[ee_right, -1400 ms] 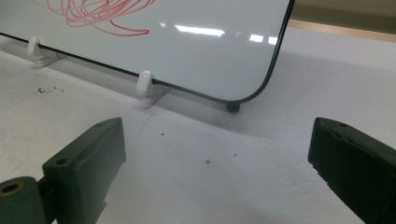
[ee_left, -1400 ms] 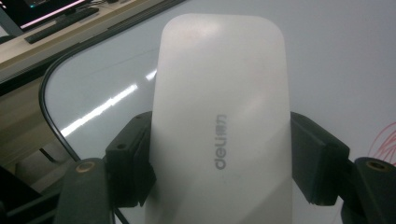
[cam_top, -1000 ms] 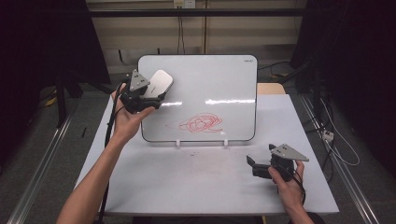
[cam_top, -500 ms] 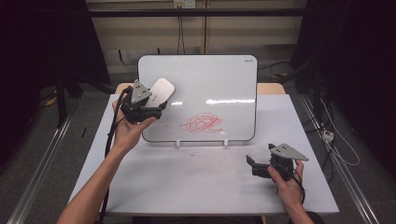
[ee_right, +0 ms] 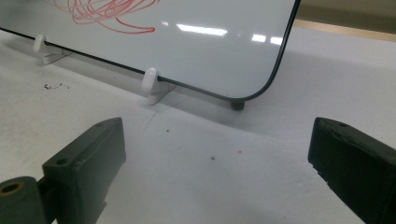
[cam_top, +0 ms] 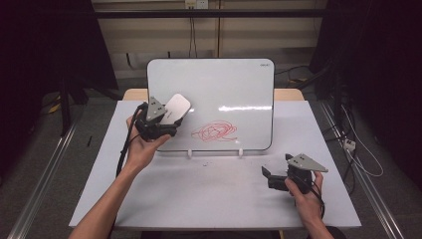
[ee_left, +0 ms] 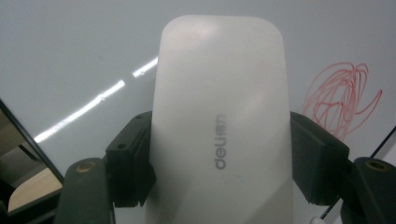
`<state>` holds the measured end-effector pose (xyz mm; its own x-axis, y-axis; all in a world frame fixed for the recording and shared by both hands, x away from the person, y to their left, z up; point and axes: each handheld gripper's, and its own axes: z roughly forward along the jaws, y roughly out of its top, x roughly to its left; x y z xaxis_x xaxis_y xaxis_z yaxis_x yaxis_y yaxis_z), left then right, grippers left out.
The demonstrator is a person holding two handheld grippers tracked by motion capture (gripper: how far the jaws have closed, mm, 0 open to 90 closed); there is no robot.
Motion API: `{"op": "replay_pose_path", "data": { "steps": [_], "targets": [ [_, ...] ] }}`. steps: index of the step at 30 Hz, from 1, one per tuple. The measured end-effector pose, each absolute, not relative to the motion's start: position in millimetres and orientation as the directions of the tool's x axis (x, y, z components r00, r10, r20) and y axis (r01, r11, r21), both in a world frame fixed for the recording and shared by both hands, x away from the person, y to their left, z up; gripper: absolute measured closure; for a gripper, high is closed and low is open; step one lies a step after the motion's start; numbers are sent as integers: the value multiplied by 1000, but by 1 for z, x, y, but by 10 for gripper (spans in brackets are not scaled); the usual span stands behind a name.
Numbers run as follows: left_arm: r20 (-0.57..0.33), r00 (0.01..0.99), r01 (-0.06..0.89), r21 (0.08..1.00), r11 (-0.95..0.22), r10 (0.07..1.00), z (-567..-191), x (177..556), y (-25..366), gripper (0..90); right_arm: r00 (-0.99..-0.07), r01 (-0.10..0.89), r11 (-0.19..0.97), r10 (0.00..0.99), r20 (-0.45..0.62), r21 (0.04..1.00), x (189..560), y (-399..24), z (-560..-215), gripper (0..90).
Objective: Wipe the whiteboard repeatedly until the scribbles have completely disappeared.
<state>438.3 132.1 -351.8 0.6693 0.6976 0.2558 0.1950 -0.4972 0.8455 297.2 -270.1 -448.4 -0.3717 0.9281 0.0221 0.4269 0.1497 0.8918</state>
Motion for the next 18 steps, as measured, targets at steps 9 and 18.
{"op": "replay_pose_path", "data": {
  "steps": [9, 18],
  "targets": [
    [285, 660, 183, 836, -517, 695, -362, 436, 124, 308, -375, 429, 152, 927, 22, 890, 297, -270, -449, 41],
    [309, 679, 192, 800, -568, 666, -377, 440, 111, 308, -374, 423, 159, 927, 12, 892, 298, -270, -448, 41]
  ]
}}
